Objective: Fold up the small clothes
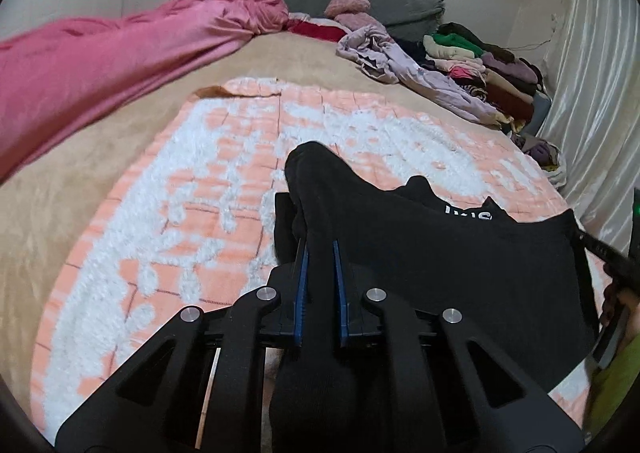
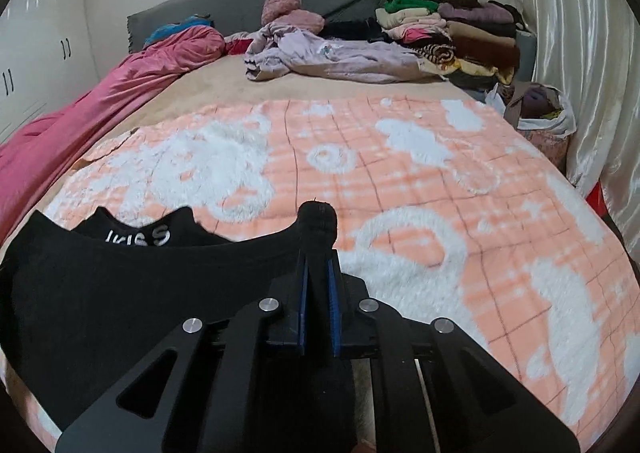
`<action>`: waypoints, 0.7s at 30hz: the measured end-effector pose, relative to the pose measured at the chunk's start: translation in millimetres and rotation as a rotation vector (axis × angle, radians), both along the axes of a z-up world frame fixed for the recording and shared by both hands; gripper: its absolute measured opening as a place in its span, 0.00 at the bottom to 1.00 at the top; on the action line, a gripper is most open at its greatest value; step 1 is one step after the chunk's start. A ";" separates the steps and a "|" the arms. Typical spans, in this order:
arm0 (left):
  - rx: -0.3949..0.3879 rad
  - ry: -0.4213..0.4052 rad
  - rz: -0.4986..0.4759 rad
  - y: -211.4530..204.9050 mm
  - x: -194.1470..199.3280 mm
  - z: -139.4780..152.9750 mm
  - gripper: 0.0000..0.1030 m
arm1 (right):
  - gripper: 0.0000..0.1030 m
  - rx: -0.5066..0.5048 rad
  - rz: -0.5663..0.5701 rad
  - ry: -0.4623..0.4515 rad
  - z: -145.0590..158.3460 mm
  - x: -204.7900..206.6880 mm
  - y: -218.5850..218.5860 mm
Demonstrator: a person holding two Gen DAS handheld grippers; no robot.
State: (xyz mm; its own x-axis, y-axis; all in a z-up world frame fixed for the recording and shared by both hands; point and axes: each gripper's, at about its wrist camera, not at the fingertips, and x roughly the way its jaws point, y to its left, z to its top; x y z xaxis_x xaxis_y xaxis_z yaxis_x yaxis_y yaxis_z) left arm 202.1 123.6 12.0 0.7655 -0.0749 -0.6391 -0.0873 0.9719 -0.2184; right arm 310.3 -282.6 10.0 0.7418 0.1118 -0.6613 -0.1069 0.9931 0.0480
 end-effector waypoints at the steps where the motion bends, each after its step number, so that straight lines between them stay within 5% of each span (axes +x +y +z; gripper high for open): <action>1: 0.004 0.006 0.004 0.0 1.1 -0.9 0.05 | 0.08 0.003 -0.004 0.001 -0.5 1.8 -1.0; 7: 0.013 0.070 0.019 3.8 12.3 -18.9 0.06 | 0.08 0.004 -0.061 0.095 -26.8 17.6 -10.2; 14: 0.012 0.083 0.017 4.7 13.3 -23.5 0.07 | 0.09 -0.032 -0.078 0.102 -31.6 15.2 -5.9; 21: 0.013 0.091 0.019 3.9 12.1 -20.6 0.08 | 0.24 -0.015 -0.090 0.081 -24.8 0.6 -9.1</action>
State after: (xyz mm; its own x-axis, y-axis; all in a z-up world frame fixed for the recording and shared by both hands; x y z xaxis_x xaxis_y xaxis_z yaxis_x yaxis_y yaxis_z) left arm 214.2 127.4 -8.6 0.7055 -0.0525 -0.7068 -0.1243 0.9726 -0.1964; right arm 310.9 -291.7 -14.8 0.6927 0.0369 -0.7202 -0.0134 0.9992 0.0383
